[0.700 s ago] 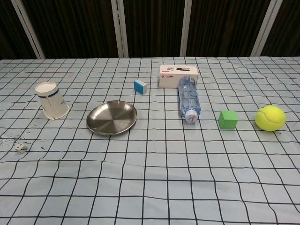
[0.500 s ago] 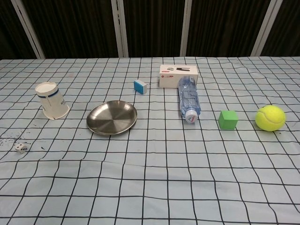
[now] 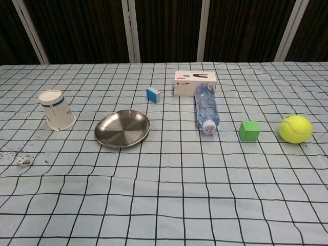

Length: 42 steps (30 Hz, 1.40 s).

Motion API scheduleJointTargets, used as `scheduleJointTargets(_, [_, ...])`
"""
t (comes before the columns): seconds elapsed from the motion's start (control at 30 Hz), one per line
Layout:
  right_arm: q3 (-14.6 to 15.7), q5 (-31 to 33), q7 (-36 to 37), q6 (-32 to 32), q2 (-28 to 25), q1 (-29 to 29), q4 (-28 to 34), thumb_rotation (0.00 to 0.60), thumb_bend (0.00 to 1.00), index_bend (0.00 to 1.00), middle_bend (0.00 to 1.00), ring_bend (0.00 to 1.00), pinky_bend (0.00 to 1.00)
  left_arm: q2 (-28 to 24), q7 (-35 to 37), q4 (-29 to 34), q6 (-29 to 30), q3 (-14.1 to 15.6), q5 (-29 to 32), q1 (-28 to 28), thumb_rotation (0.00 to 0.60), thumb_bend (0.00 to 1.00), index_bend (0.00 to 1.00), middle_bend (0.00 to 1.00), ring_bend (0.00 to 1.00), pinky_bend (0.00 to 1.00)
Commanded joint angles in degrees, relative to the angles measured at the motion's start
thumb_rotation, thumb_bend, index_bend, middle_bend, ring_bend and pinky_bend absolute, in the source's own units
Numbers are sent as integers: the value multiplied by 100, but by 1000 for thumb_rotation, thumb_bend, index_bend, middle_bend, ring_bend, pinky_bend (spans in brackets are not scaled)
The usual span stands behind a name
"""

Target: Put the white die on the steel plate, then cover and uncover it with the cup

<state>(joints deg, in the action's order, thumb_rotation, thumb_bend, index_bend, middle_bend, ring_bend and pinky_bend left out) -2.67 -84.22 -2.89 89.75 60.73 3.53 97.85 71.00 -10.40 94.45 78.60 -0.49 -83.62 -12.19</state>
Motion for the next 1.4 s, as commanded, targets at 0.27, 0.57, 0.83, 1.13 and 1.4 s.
scheduleJointTargets(0.27, [10,12,23,-11,-26,13,61,600,42,160,125,115,15,171,3,-187,-305,65,-65,-137,600,238,247,58,0,41])
scheduleJointTargets(0.57, [4,53,10,-37,-9,12,62,600,42,159,125,115,15,-96,-797,314,-1222,80,878,-369,600,251,280,34,0,41])
scheduleJointTargets(0.83, [12,41,22,-50,-7,10,64,600,43,160,125,115,15,160,-1276,213,-1337,-130,1361,-557,600,284,323,43,0,41])
scheduleJointTargets(1.13, [7,92,-7,-117,18,-12,48,600,42,159,125,115,15,607,-1594,-260,-1556,-299,1671,-842,600,321,335,52,0,41])
scheduleJointTargets(1.4, [1,155,-34,-168,36,-21,19,600,42,160,125,115,15,844,-1781,-464,-1772,-299,1773,-1042,600,321,339,60,0,41])
